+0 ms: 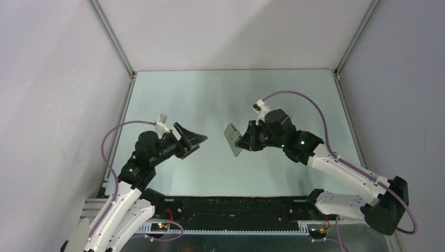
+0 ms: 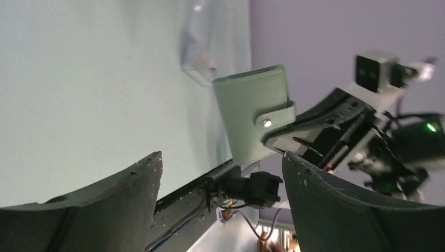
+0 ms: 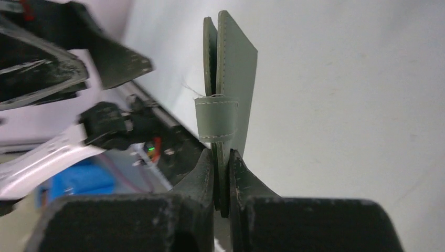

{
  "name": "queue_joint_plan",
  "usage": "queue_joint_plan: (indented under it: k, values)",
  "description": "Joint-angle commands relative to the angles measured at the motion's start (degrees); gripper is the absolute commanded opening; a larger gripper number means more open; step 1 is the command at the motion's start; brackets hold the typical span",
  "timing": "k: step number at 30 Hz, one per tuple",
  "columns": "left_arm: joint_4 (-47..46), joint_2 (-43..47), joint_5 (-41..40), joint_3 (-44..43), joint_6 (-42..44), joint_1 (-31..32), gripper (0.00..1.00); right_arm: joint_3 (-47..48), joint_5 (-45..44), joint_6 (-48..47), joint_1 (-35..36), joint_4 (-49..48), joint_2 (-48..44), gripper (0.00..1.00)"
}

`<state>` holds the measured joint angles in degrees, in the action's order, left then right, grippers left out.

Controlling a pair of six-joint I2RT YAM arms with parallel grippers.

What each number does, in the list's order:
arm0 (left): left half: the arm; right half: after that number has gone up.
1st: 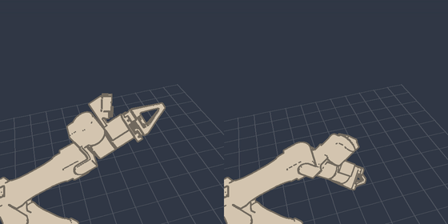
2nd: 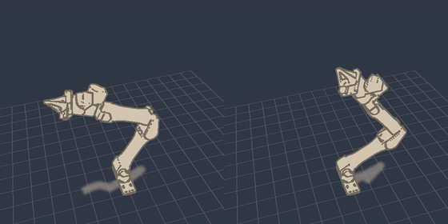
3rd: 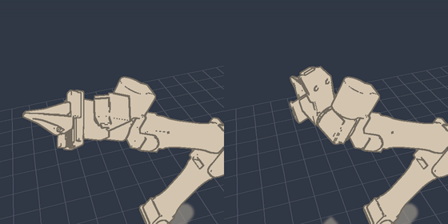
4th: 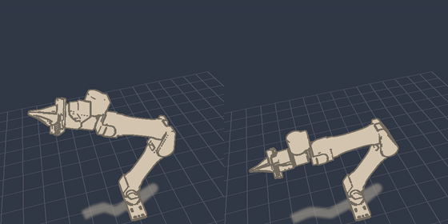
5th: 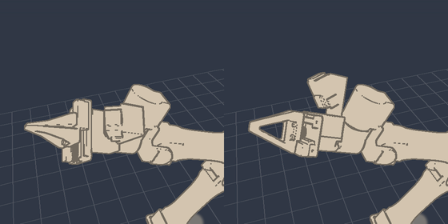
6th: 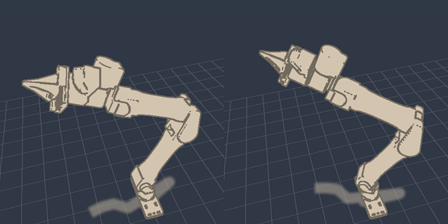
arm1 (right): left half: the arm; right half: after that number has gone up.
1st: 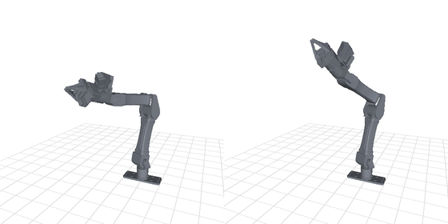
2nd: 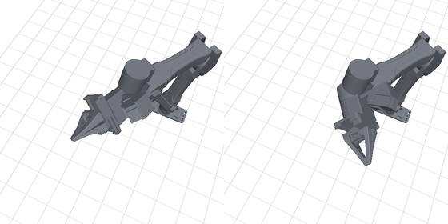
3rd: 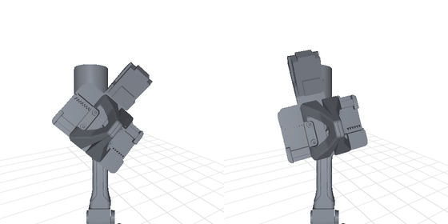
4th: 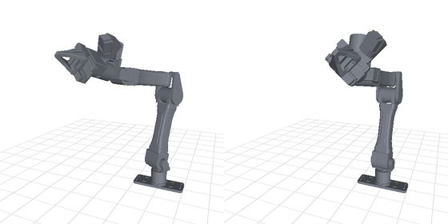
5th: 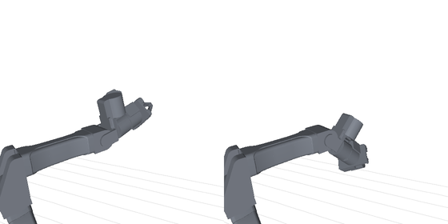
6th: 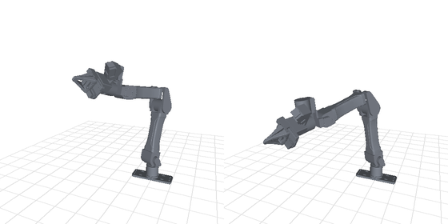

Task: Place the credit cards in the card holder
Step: Open the card holder.

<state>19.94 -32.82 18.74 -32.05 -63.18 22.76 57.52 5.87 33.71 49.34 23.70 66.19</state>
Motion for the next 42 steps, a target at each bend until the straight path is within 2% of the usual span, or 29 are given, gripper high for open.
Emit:
queue_joint_plan:
  k: [1,3,9,13,14,20,28,29,30,32,33,34,35,36,37,38,39,40,41,42]
  values:
    - [-25.9,-2.8,14.3,2.1,-2.5,0.6,0.86,-4.2,24.9,7.6,-5.8,-12.3,-5.3,0.0]
    - [-34.2,-4.2,15.6,4.5,-4.9,1.8,0.84,-5.9,29.2,10.4,-7.7,-15.9,-6.9,0.0]
    - [-39.7,-8.9,14.0,1.5,-2.8,9.2,0.82,-10.0,37.8,20.8,-10.8,-29.9,-9.2,0.0]
    - [-43.2,-11.9,13.6,1.5,-4.1,10.5,0.76,-11.3,41.3,26.8,-11.5,-37.7,-9.3,0.0]
    - [-44.0,-12.4,13.6,1.7,-4.5,10.6,0.7,-11.4,41.8,27.7,-11.6,-38.2,-9.3,0.0]
    - [-56.7,-10.7,12.8,5.3,-8.6,10.7,0.52,-11.5,42.7,29.3,-12.5,-39.4,-9.5,0.0]
    - [-60.5,-7.9,13.1,6.5,-9.0,10.8,0.3,-11.5,44.2,31.2,-12.8,-41.9,-8.3,0.0]
    - [-60.5,-8.2,13.2,6.5,-9.1,10.8,0.22,-11.5,44.1,31.2,-12.9,-41.9,-8.3,0.02]
    - [-60.5,-8.3,13.2,6.6,-9.2,10.8,0.18,-11.5,44.0,31.0,-12.9,-41.8,-8.3,0.05]
    - [-60.5,-9.3,13.0,6.7,-9.6,10.8,0.07,-11.5,43.5,30.0,-12.9,-40.8,-8.5,0.33]
    - [-60.5,-9.5,12.7,6.8,-9.9,10.8,0.05,-11.5,43.0,29.5,-13.0,-39.5,-8.7,0.42]
    - [-60.5,-10.2,12.1,7.0,-10.0,10.8,0.01,-11.4,42.6,28.0,-13.1,-38.6,-9.1,0.6]
    - [-59.9,-10.5,11.8,7.2,-10.2,10.8,0.01,-10.7,41.3,26.9,-13.3,-34.8,-9.8,0.69]
    - [-59.4,-11.1,11.3,7.4,-10.3,10.8,0.0,-10.1,39.1,23.7,-13.3,-28.7,-10.2,0.82]
    - [-58.2,-11.3,11.0,7.6,-10.3,10.8,0.0,-8.2,37.3,21.6,-13.4,-24.7,-10.9,0.88]
    - [-57.3,-11.4,10.1,7.7,-10.2,10.8,0.0,-7.1,33.3,16.9,-13.4,-16.6,-11.1,0.97]
    - [-54.5,-11.3,9.5,7.5,-9.7,10.8,0.0,-4.5,31.2,14.8,-13.1,-12.7,-11.2,0.98]
    - [-52.6,-10.8,8.2,7.3,-9.2,10.9,0.0,-3.0,26.1,10.3,-12.8,-4.8,-11.2,0.99]
    - [-47.1,-10.5,7.4,6.2,-7.7,10.9,0.0,0.0,23.3,8.3,-11.5,-1.5,-10.9,0.99]
    - [-39.5,-9.7,5.2,5.4,-5.3,11.0,0.0,2.9,16.3,4.6,-9.6,4.9,-10.6,0.99]
